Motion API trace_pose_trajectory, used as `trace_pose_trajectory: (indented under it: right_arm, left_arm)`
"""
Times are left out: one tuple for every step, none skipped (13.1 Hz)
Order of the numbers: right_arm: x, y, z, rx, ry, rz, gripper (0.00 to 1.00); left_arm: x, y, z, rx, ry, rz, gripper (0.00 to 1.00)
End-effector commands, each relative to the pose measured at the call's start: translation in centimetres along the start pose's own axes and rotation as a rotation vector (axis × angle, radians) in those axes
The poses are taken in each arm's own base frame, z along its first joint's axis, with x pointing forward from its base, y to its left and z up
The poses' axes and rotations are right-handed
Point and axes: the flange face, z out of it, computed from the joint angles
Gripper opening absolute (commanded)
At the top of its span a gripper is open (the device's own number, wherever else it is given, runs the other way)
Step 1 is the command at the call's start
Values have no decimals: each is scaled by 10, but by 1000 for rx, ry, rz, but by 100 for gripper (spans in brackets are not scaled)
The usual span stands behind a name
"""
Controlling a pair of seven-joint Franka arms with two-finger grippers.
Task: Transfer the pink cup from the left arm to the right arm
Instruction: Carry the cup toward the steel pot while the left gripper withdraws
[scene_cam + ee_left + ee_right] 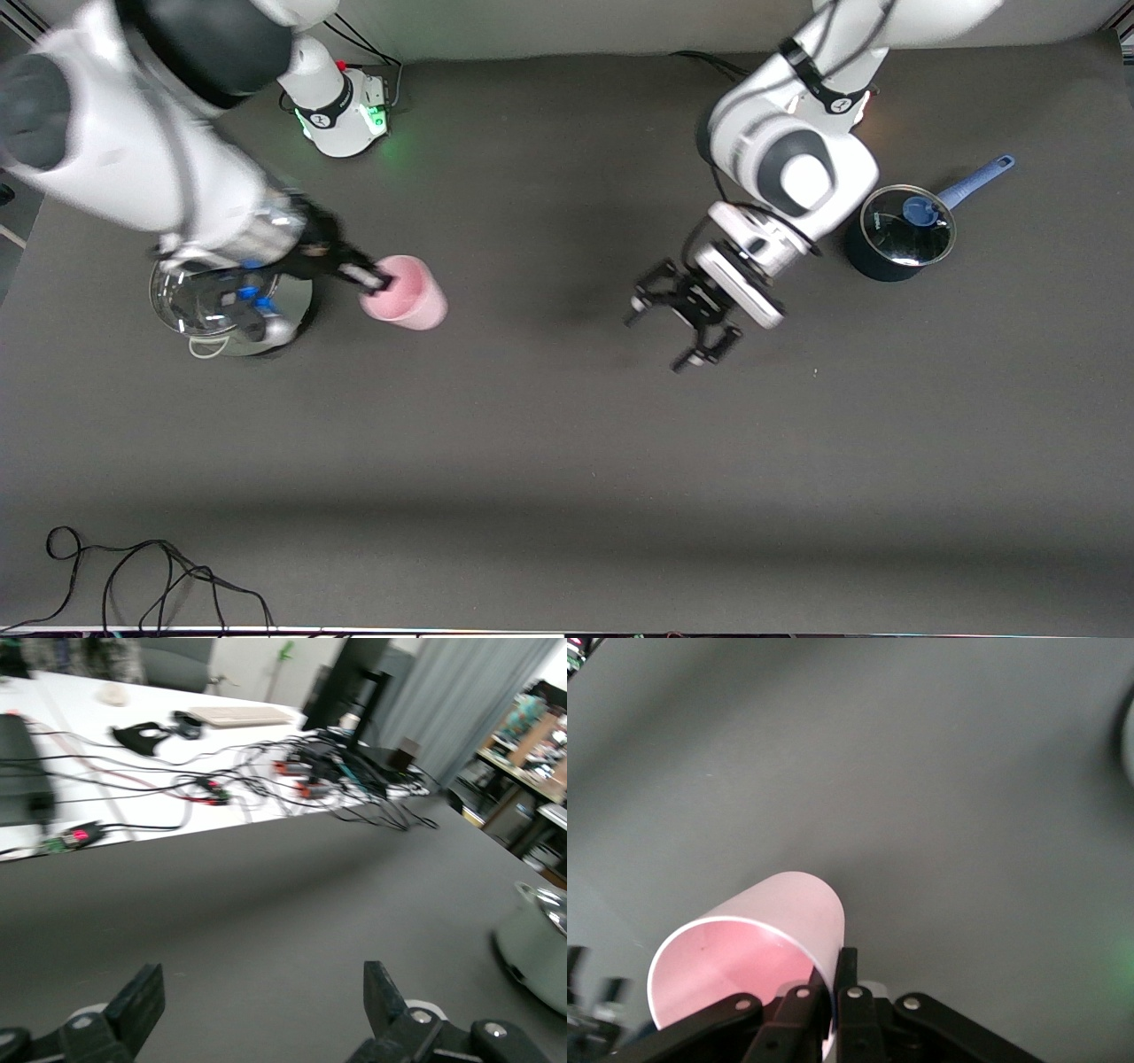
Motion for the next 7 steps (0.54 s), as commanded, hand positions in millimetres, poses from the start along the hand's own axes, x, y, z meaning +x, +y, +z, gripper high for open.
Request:
trace_pose_trajectory:
  right_arm:
    - [41,52,-17,-57,24,-222,0]
    - [57,68,-18,-88,39,-306,0]
    - [68,82,-16,-117,39,-379,0]
    - [79,94,-13,-146,45,-429,0]
    - [85,97,-8,-165,57,-464,0]
    - [95,103,0,-174,71,-482,0]
    - [105,111,12,-174,78,-488,0]
  left_arm:
    - [3,-24,-3,-42,19,-66,100]
    - [3,-34,-3,-61,27,-98,100]
    - [4,-38,-3,-73,33,-111,100]
    - [5,-37,-4,-71,33,-110,100]
    - [6,-34,-6,-65,30,-100,100]
    - [7,-34,-8,-53,25,-96,100]
    - [9,-35,-9,-39,23,-92,100]
